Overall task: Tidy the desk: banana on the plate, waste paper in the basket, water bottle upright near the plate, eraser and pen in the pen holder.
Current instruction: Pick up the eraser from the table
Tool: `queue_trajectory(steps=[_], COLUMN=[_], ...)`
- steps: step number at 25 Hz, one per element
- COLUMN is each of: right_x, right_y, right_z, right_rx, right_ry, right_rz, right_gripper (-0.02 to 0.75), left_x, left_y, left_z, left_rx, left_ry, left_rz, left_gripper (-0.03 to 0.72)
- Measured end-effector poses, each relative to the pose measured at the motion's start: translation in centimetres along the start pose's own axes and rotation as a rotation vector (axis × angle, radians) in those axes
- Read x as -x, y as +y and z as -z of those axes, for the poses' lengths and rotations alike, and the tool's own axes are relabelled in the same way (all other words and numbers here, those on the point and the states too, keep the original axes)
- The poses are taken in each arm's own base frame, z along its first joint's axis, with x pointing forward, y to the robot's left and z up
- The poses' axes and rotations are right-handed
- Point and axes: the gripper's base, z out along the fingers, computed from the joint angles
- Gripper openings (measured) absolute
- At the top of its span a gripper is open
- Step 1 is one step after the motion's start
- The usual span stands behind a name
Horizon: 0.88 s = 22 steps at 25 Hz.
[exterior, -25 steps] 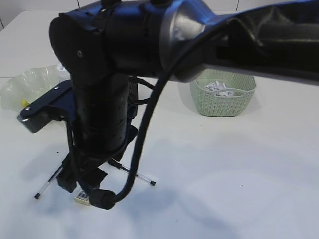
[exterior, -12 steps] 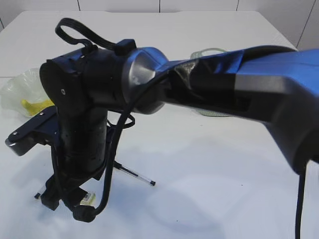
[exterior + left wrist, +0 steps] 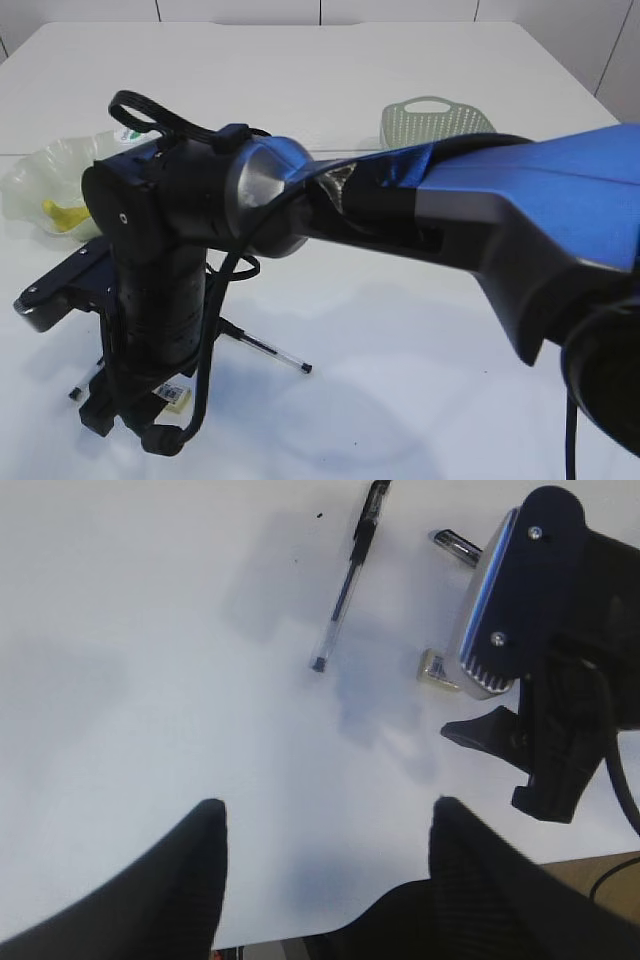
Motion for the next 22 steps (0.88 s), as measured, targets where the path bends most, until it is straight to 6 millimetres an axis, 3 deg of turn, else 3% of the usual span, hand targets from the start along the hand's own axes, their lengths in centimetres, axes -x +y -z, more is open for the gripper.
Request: queue_trajectory(steps=[10,17,22], right_x=[-0.3,-0.1,1.3], right_y=[-0.4,-1.0,-1.0], right_z=[-2.9,-2.6,-0.7], right_rx=[-0.004,-0.016,-0.028], right_ry=[0.040,0.033,-0.034], right_rz=[0.000,-0.002,-0.006], right_gripper=[0.518,0.518,0.518], left_x=[-0.2,-0.2,-0.2], left_y=[0.0,0.0,0.0], left_z=[0.0,0.0,0.0], left_rx=[0.004,0.004,0.004], left_ry=[0.024,0.024,0.024], left_rz=[0.000,0.000,0.000], left_gripper=[0.454,0.454,0.454])
